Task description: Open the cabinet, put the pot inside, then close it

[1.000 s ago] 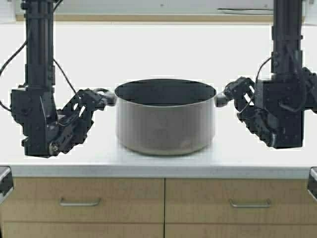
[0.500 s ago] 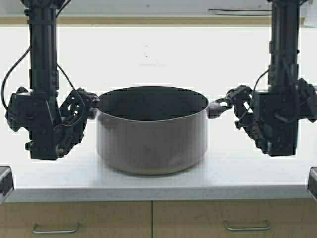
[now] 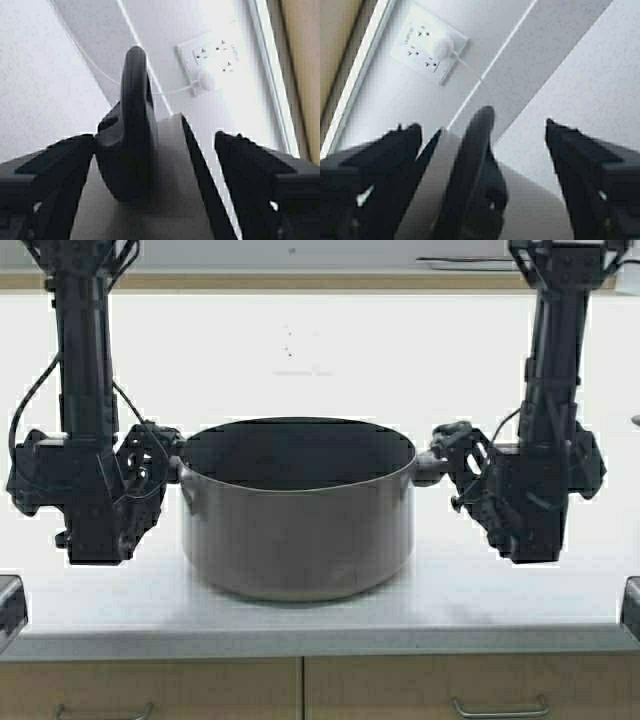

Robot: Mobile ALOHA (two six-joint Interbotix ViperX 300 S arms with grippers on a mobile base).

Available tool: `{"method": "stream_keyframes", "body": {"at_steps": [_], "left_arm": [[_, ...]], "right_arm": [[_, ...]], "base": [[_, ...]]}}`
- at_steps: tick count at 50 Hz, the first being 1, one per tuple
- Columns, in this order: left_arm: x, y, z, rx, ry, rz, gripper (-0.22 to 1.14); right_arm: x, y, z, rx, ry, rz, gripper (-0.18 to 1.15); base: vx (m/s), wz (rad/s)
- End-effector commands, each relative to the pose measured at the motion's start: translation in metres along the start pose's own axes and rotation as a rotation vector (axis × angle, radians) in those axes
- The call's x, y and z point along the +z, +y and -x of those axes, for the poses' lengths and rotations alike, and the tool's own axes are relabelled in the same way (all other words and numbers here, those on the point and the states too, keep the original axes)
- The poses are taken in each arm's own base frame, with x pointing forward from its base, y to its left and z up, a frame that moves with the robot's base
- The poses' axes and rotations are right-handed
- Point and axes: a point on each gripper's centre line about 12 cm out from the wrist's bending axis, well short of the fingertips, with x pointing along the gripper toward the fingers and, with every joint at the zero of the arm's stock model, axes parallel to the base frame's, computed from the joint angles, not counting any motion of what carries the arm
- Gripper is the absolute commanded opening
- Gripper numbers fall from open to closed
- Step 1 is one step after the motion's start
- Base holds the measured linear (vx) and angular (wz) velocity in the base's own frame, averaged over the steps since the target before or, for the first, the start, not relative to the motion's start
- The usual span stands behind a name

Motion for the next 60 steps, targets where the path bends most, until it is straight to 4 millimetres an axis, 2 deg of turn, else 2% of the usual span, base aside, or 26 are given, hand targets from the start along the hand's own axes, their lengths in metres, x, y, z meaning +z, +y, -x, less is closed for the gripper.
{"method": "stream_keyframes", "body": {"at_steps": [1, 14, 22, 26, 30, 34, 39, 41, 42, 44, 46, 49, 53, 60], "left_arm": [[0.001, -0.006, -0.011, -0.036, -0.026, 0.012, 1.02], [-0.004, -0.004, -0.020, -0.043, -0.031, 0.023, 1.02], [-0.003, -0.003, -0.019, -0.037, -0.029, 0.022, 1.01], [-0.003, -0.003, -0.017, -0.031, -0.027, 0.020, 0.99], [-0.002, -0.002, -0.015, -0.026, -0.024, 0.018, 0.91], [-0.001, -0.003, -0.015, -0.026, -0.024, 0.016, 0.75], [-0.001, -0.004, -0.015, -0.026, -0.024, 0.018, 0.39], [-0.001, -0.004, -0.015, -0.026, -0.024, 0.018, 0.21], [-0.001, -0.004, -0.015, -0.026, -0.024, 0.016, 0.12], [0.000, -0.005, -0.015, -0.027, -0.025, 0.014, -0.02], [0.000, -0.006, -0.015, -0.030, -0.026, 0.013, -0.10], [0.001, -0.008, -0.015, -0.030, -0.026, 0.012, -0.05], [0.002, -0.011, -0.015, -0.031, -0.027, 0.011, 0.05], [0.008, -0.023, -0.016, -0.048, -0.036, 0.015, 0.02]], "right_arm": [[0.008, -0.003, -0.010, 0.020, -0.021, -0.029, 1.04], [0.000, -0.009, -0.028, 0.075, 0.016, -0.082, 1.04], [-0.001, -0.007, -0.028, 0.081, 0.029, -0.108, 1.02], [-0.003, -0.005, -0.025, 0.085, 0.056, -0.149, 0.97], [-0.005, -0.002, -0.021, 0.085, 0.086, -0.207, 0.82], [-0.007, -0.002, -0.017, 0.077, 0.108, -0.273, 0.53], [-0.007, -0.002, -0.016, 0.076, 0.116, -0.335, 0.09], [-0.007, -0.001, -0.016, 0.081, 0.116, -0.353, -0.04], [-0.007, -0.001, -0.017, 0.082, 0.116, -0.357, -0.06], [-0.006, 0.001, -0.018, 0.088, 0.114, -0.358, -0.04], [-0.005, 0.003, -0.019, 0.093, 0.113, -0.355, 0.03], [-0.002, 0.008, -0.020, 0.102, 0.110, -0.357, 0.11], [0.002, 0.018, -0.023, 0.125, 0.107, -0.362, 0.09], [0.009, 0.042, -0.028, 0.170, 0.104, -0.363, 0.08]], "base": [[0.01, 0.00], [0.01, 0.00], [0.01, 0.00], [0.01, 0.00], [0.00, 0.00], [0.00, 0.00], [0.00, 0.00], [0.00, 0.00], [0.00, 0.00], [0.00, 0.00], [0.00, 0.00], [-0.01, 0.01], [0.00, 0.00], [0.00, 0.00]]}}
